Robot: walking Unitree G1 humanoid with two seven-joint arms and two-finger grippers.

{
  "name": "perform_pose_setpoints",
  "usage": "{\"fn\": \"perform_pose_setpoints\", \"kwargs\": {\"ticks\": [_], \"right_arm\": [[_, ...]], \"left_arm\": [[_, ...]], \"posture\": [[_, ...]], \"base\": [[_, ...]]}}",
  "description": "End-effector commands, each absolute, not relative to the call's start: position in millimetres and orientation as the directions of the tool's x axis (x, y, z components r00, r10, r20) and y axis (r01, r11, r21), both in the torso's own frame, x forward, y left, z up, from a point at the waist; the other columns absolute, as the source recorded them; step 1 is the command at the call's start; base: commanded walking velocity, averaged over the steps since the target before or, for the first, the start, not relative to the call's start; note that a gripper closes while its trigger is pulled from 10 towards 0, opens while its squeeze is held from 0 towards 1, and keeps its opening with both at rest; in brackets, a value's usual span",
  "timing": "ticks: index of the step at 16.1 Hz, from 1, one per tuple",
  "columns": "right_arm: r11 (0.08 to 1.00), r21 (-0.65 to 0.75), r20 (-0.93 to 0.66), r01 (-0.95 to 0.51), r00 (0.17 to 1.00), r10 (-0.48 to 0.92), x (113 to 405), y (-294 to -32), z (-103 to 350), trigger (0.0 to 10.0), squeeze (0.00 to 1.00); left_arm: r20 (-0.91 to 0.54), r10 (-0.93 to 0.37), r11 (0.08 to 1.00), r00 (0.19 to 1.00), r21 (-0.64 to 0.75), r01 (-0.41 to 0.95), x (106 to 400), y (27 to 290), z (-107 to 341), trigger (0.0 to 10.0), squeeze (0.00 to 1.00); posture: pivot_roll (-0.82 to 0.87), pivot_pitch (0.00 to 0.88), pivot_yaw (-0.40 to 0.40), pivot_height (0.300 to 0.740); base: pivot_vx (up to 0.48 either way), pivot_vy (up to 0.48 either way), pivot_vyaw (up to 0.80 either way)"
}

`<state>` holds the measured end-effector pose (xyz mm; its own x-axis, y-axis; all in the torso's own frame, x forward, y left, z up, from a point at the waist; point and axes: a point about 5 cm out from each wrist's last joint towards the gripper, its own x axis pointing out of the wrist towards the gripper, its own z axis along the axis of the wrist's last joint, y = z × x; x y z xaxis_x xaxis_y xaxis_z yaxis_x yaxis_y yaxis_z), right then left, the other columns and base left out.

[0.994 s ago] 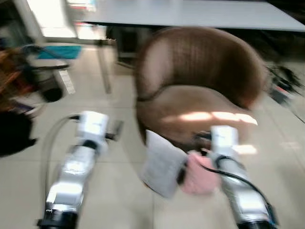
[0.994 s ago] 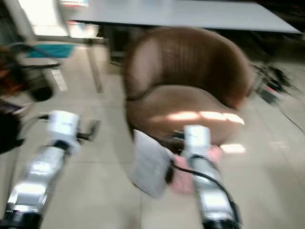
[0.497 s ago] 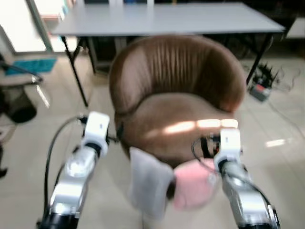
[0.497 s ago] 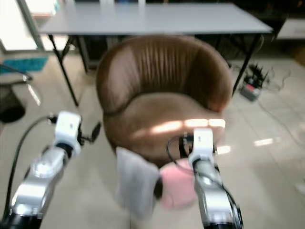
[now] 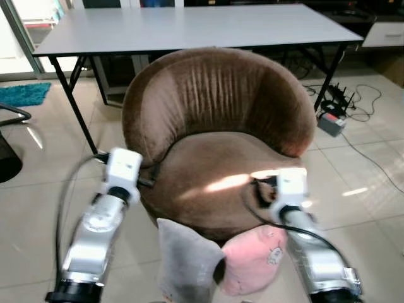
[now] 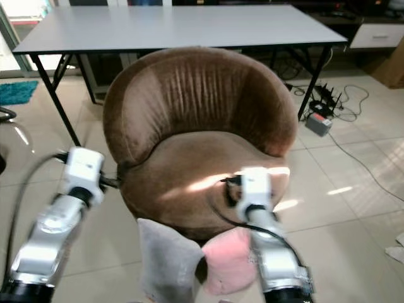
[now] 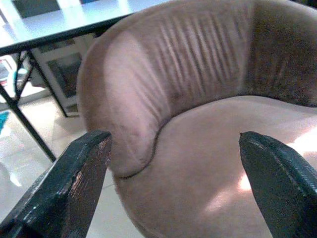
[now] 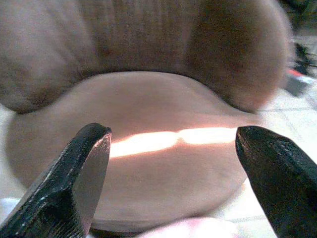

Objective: Move the pillow to the sofa from floor

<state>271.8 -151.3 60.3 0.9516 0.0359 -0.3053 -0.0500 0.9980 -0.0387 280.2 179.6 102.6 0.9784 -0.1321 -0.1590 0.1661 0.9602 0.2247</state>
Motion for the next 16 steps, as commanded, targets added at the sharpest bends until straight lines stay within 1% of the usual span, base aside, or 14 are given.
{"fn": "perform_pose_setpoints", "kwargs": {"ticks": [1,5,6,7,10,11,13,16], "right_arm": [[0.997,-0.024,-0.313,-0.067,0.948,0.056,270.9,-143.8,59.5,10.0,0.00],[0.997,-0.020,-0.314,-0.071,0.947,0.061,269.5,-143.3,58.0,10.0,0.00],[0.997,-0.018,-0.317,-0.072,0.946,0.063,268.7,-143.4,57.2,10.0,0.00],[0.997,-0.018,-0.320,-0.073,0.945,0.064,267.9,-143.4,56.3,10.0,0.00],[0.997,-0.019,-0.326,-0.078,0.943,0.067,267.5,-143.1,54.6,10.0,0.00],[0.996,-0.021,-0.328,-0.085,0.942,0.073,267.1,-142.3,54.0,10.0,0.00],[0.995,-0.026,-0.336,-0.097,0.938,0.082,266.5,-140.9,53.0,10.0,0.00],[0.993,-0.032,-0.346,-0.115,0.933,0.097,265.5,-139.3,51.0,10.0,0.00]], "left_arm": [[-0.150,-0.088,0.959,0.985,0.255,0.124,278.1,189.5,104.0,10.0,0.00],[-0.189,-0.107,0.956,0.976,0.250,0.153,273.3,189.2,96.7,10.0,0.00],[-0.230,-0.126,0.952,0.965,0.245,0.183,268.9,187.2,89.8,10.0,0.00],[-0.242,-0.126,0.951,0.962,0.246,0.186,266.4,186.3,86.4,10.0,0.00],[-0.211,-0.121,0.941,0.970,0.287,0.180,266.7,187.5,87.5,10.0,0.00],[-0.184,-0.084,0.946,0.979,0.293,0.136,269.4,191.5,90.1,10.0,0.00],[-0.163,-0.067,0.948,0.984,0.297,0.114,270.9,193.9,94.1,10.0,0.00],[-0.147,-0.108,0.950,0.983,0.276,0.146,270.7,191.9,98.0,10.0,0.00]], "posture": [[0.07,0.000,-0.012,0.720],[0.07,0.000,-0.011,0.685],[0.07,0.000,-0.011,0.670],[0.07,0.000,-0.011,0.655],[0.07,0.000,-0.012,0.635],[0.07,0.000,-0.011,0.620],[0.07,0.000,-0.009,0.615],[0.07,0.000,-0.009,0.615]], "base": [[0.000,0.000,0.00],[0.000,0.000,0.00],[0.000,0.000,0.00],[0.000,0.000,0.00],[0.000,0.000,0.00],[0.000,0.000,0.00],[0.000,0.000,0.00],[0.000,0.000,0.00]]}}
